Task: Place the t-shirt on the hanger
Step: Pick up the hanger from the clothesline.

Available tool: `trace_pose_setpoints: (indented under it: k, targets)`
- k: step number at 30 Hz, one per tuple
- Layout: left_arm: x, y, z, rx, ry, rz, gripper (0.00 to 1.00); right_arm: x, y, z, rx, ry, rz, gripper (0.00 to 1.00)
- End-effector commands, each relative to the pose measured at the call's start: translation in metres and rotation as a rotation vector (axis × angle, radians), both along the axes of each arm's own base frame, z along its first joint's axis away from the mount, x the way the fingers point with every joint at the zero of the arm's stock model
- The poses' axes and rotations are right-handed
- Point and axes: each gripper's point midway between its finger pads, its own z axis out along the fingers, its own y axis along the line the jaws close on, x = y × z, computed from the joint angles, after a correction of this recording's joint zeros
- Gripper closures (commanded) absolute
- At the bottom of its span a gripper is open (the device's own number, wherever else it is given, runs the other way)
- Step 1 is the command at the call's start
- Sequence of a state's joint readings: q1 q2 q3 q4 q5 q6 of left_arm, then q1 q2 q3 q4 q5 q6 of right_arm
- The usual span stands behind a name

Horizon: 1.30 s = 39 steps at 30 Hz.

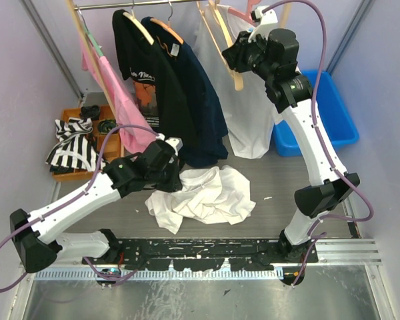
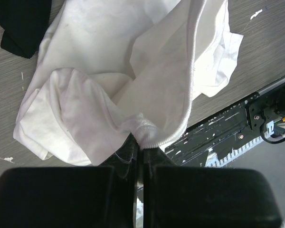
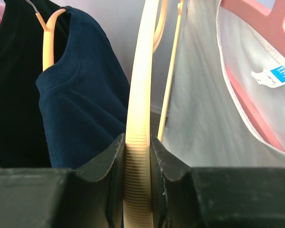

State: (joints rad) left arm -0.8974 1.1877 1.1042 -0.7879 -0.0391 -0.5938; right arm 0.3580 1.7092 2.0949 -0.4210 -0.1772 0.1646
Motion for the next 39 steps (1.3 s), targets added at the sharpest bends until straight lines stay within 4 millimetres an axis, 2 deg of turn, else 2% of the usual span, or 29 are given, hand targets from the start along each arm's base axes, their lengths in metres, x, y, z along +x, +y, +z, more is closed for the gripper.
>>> trace_pose_setpoints:
  k: [1, 7, 15, 21, 29, 33, 36, 39]
  targets:
    - [0.001, 0.001, 0.017, -0.033, -0.029, 0.012, 1.00, -0.006, -0.005, 0.042, 0.026, -0.117, -0.014, 0.93]
    - [0.001, 0.002, 0.019, -0.034, -0.032, 0.013, 1.00, -0.013, -0.005, 0.062, 0.049, -0.167, 0.005, 0.95]
    - [0.001, 0.004, 0.022, -0.038, -0.041, 0.017, 1.00, -0.038, 0.000, 0.101, 0.121, -0.262, 0.074, 0.99]
    - [0.000, 0.006, 0.025, -0.042, -0.046, 0.019, 1.00, -0.057, 0.008, 0.119, 0.182, -0.306, 0.153, 0.99]
    - [0.001, 0.008, 0.033, -0.052, -0.069, 0.024, 1.00, -0.061, 0.021, 0.124, 0.268, -0.309, 0.236, 0.99]
    - [-0.002, 0.014, 0.031, -0.035, -0.061, 0.026, 1.00, -0.056, 0.027, 0.117, 0.323, -0.285, 0.256, 0.99]
    - [-0.003, 0.015, 0.031, -0.034, -0.060, 0.028, 1.00, -0.056, 0.027, 0.115, 0.354, -0.285, 0.257, 0.99]
    - [-0.004, 0.016, 0.032, -0.036, -0.062, 0.027, 1.00, -0.062, 0.021, 0.122, 0.379, -0.310, 0.241, 0.99]
